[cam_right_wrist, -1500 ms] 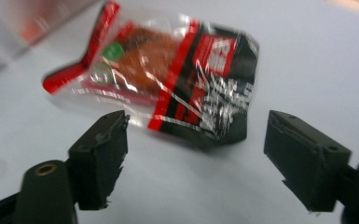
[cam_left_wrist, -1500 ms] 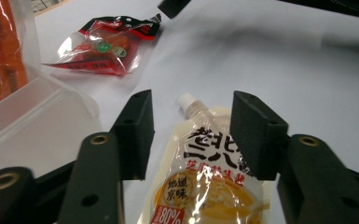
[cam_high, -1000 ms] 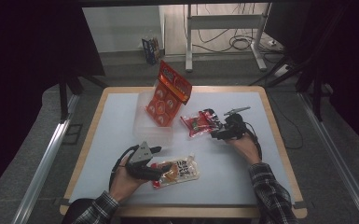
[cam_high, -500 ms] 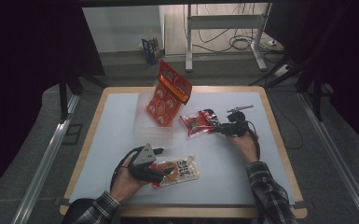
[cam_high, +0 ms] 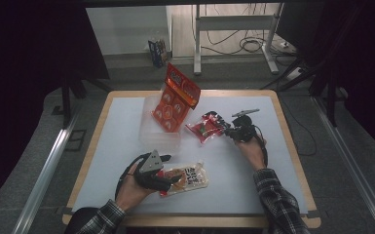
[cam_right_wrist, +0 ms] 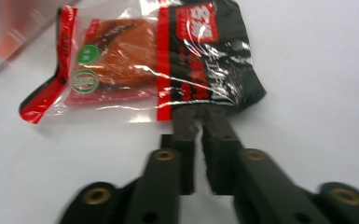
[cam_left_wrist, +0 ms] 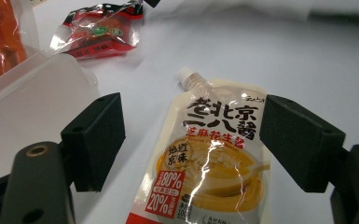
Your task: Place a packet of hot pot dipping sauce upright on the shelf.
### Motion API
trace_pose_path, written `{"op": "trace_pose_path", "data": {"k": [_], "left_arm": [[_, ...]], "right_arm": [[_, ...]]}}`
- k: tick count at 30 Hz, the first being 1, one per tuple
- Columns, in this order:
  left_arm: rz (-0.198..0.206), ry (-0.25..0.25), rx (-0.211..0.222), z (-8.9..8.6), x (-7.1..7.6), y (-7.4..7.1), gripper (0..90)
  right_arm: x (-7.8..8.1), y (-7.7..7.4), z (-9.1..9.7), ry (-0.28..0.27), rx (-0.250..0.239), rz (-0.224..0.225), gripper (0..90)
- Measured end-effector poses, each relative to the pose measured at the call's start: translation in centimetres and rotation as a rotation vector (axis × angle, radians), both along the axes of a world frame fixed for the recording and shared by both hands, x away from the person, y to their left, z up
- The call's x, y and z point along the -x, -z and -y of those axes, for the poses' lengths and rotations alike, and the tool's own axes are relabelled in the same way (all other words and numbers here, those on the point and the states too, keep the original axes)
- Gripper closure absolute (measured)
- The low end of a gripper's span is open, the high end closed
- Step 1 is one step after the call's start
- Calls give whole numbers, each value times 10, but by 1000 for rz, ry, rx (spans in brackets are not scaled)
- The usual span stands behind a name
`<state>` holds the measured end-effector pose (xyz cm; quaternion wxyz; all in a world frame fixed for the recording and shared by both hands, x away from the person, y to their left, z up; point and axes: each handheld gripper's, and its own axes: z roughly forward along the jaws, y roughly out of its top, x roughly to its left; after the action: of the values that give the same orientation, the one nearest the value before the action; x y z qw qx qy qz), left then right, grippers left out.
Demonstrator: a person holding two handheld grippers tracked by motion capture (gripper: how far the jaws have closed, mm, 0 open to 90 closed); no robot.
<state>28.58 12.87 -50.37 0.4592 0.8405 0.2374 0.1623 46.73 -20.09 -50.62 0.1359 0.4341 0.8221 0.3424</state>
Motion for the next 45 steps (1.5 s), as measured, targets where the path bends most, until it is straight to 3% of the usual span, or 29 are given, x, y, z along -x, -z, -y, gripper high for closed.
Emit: {"op": "trace_pose_path", "data": {"k": [4, 8, 9, 11, 12, 14, 18, 19, 22, 26, 31, 37, 38, 40, 42, 45], "left_arm": [[0, 0, -2, 0, -1, 0, 219], [2, -4, -4, 0, -1, 0, 216], [4, -4, -3, 0, 0, 0, 214], [6, -5, -4, 0, 0, 0, 208], [8, -4, -6, -1, -1, 1, 204], [10, -3, -5, -2, 0, 1, 189], [17, -3, -6, -3, 1, 1, 165], [21, 0, -6, -4, 1, 0, 161], [25, -3, -7, -5, 2, 0, 154], [29, -2, -11, -6, 2, 0, 149], [32, -1, -19, -6, 3, -1, 147], [25, 6, -31, -3, 3, 0, 147], [15, 9, -29, -1, 3, 0, 148], [11, 10, -28, 0, 3, 0, 149], [-2, 11, -26, 2, 2, 0, 150], [-23, 17, -22, 7, 2, 0, 154]], "right_arm": [[-1, -5, -10, -46, 6, 25, 594], [-8, -10, -24, -70, 12, 49, 557], [-14, -11, -33, -82, 11, 56, 625], [-17, -12, -37, -88, 14, 59, 661], [-24, -12, -50, -99, 9, 77, 756], [-30, -12, -61, -102, 1, 89, 797], [-41, -7, -82, -107, 10, 91, 825], [-48, -2, -96, -107, 47, 86, 833], [-55, 6, -107, -111, 111, 79, 848], [-56, 10, -108, -122, 119, 77, 885], [-42, 9, -102, -150, 153, 69, 888], [-22, 8, -83, -144, 127, 48, 887], [-9, 8, -74, -143, 128, 49, 887], [-5, 8, -71, -144, 129, 50, 887], [16, 8, -57, -138, 121, 47, 887], [31, 6, -46, -130, 121, 32, 887]]}}
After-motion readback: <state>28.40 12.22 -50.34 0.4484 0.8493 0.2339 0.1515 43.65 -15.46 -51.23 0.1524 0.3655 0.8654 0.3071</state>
